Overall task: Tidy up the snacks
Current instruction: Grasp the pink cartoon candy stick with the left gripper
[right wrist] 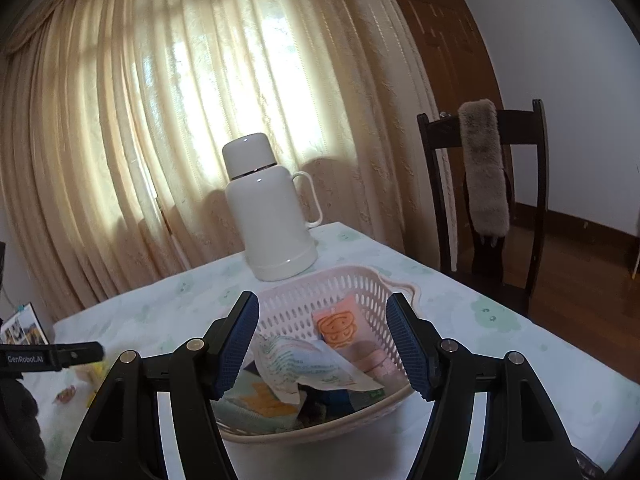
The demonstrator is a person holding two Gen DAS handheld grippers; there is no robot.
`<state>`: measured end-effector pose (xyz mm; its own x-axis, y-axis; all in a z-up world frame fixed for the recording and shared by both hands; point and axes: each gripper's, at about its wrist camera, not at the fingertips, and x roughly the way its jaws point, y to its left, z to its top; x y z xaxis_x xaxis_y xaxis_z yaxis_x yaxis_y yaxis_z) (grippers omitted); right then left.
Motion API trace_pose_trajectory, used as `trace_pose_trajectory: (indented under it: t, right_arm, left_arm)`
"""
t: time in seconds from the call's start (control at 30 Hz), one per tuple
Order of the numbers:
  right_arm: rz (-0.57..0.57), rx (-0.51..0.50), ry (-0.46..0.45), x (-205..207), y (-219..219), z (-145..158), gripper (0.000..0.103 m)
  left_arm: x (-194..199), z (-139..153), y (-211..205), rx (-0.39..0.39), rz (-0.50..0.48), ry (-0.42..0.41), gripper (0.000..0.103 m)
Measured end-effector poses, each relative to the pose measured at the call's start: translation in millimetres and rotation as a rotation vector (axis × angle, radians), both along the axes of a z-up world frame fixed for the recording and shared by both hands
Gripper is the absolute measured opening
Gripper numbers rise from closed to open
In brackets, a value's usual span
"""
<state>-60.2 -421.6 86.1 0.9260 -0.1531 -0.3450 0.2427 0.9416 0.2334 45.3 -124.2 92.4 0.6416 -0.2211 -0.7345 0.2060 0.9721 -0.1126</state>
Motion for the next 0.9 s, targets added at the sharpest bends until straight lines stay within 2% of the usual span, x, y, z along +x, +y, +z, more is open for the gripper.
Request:
trace_pose_trajectory:
  t: [0.3, 0.53, 0.7, 0.9]
  right_arm:
    - [-0.008, -0.058, 0.020, 5, 9, -3, 0.067]
    - [-0.017, -0.087, 0.046, 8, 15, -7, 0.067]
    - [-0.020, -0.110, 0.063, 11, 20, -10, 0.067]
    - [-0.026, -0.111, 0.072, 12, 19, -10, 0.067]
  left_arm:
    - [5, -17, 93, 0.021, 0.172, 0.034, 0.075]
    - [15, -34, 149, 0.018, 0.280, 0.076, 0.075]
    - [21, -47, 168, 0.017, 0.307, 0.105, 0.075]
    - [29, -70, 170, 0.046, 0.299, 0.141, 0.073]
